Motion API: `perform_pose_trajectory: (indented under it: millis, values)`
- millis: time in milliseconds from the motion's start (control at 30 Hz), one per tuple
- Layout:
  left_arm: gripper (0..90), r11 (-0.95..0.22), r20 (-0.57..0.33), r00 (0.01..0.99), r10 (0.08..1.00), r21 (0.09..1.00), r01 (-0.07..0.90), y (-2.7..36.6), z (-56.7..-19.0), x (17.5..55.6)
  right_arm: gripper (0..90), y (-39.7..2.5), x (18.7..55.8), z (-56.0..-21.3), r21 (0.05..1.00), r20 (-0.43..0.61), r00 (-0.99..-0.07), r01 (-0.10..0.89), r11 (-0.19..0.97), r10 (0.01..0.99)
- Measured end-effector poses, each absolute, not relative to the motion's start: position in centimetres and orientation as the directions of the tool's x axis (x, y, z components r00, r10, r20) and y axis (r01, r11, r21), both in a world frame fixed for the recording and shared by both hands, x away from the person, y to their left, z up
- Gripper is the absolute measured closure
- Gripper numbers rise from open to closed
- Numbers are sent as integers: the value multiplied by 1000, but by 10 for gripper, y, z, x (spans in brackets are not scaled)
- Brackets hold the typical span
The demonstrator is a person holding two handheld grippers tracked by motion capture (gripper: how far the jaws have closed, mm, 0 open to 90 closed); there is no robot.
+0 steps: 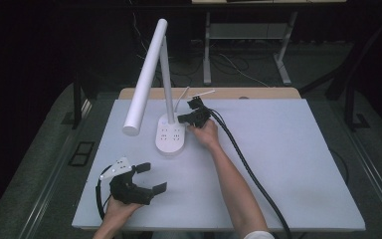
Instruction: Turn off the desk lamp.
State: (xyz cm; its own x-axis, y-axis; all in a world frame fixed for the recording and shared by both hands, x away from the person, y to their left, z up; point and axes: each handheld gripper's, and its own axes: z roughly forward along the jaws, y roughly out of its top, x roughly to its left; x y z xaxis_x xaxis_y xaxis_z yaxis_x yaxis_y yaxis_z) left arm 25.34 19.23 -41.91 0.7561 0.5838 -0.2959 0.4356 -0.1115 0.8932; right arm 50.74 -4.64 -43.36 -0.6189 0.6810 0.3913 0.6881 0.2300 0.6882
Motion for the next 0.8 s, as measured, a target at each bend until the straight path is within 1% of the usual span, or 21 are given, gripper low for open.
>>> perform_pose_trajectory:
  millis: [100, 200, 467, 800]
  values:
    - [0, -114, -293, 757, 584, 894, 434, 192, -419, 254, 900, -48, 507, -436, 696, 401, -618, 686, 214, 676]
    - [0, -111, -296, 754, 587, 893, 437, 193, -419, 254, 900, -46, 506, -434, 698, 381, -626, 677, 233, 681]
    - [0, -111, -295, 755, 586, 893, 436, 193, -419, 253, 900, -46, 506, -433, 697, 392, -624, 681, 225, 676]
    - [0, -116, -292, 755, 587, 893, 435, 192, -419, 254, 900, -47, 506, -435, 702, 370, -638, 668, 247, 675]
